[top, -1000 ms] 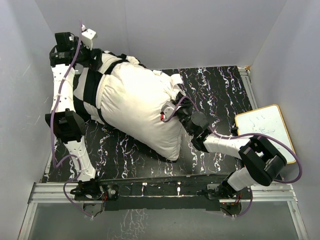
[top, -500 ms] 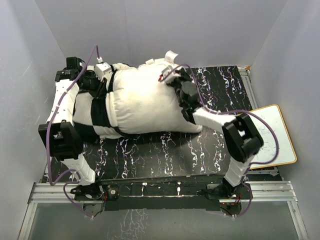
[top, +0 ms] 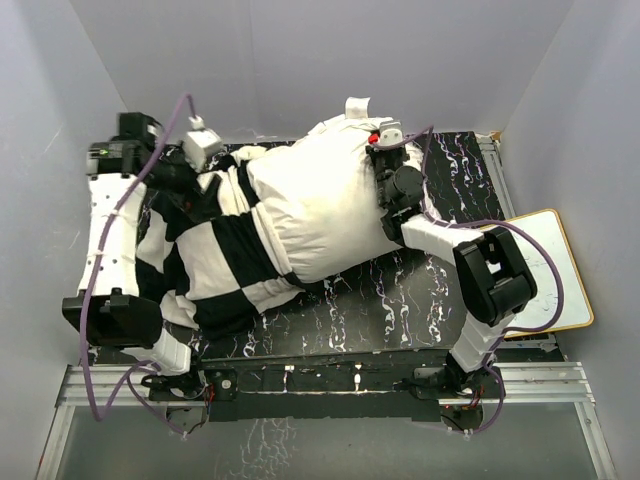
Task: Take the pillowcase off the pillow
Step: Remove the pillow from the pillowcase.
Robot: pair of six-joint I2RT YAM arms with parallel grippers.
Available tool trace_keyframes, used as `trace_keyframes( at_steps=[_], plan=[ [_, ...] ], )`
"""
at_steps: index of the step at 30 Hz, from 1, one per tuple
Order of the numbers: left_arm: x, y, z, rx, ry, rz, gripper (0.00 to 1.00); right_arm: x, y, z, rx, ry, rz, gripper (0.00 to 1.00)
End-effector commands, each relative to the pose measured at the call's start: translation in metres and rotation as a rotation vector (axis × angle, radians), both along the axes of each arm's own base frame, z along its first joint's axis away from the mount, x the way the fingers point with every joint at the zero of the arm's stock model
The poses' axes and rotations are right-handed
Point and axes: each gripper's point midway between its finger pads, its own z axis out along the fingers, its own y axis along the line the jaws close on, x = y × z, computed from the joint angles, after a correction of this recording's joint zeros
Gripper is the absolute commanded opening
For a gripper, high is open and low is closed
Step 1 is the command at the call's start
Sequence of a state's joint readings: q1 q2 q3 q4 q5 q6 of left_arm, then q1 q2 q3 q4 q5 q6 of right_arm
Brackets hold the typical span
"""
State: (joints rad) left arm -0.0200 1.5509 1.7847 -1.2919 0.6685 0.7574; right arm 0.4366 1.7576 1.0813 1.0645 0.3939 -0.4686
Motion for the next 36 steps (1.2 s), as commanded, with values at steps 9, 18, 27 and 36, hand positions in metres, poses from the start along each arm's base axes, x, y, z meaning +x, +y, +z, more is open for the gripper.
trace_keyframes(
  at_steps=[9, 18, 27, 36],
  plan=[
    [0.044, 0.19, -0.009, 0.137, -0.169, 0.326, 0.97, -0.073, -0.026, 0.125, 0.2, -0.434, 0.138, 0.08],
    [0.014, 0.162, -0.079, -0.042, -0.054, 0.073, 0.97, -0.076, -0.006, 0.116, 0.121, -0.392, 0.249, 0.08],
    [0.054, 0.164, -0.12, 0.005, -0.127, 0.086, 0.97, -0.077, 0.018, 0.105, 0.073, -0.324, 0.381, 0.08],
    [0.041, 0.165, -0.153, 0.098, -0.097, 0.037, 0.56, -0.077, 0.012, 0.093, 0.069, -0.275, 0.383, 0.08]
  ],
)
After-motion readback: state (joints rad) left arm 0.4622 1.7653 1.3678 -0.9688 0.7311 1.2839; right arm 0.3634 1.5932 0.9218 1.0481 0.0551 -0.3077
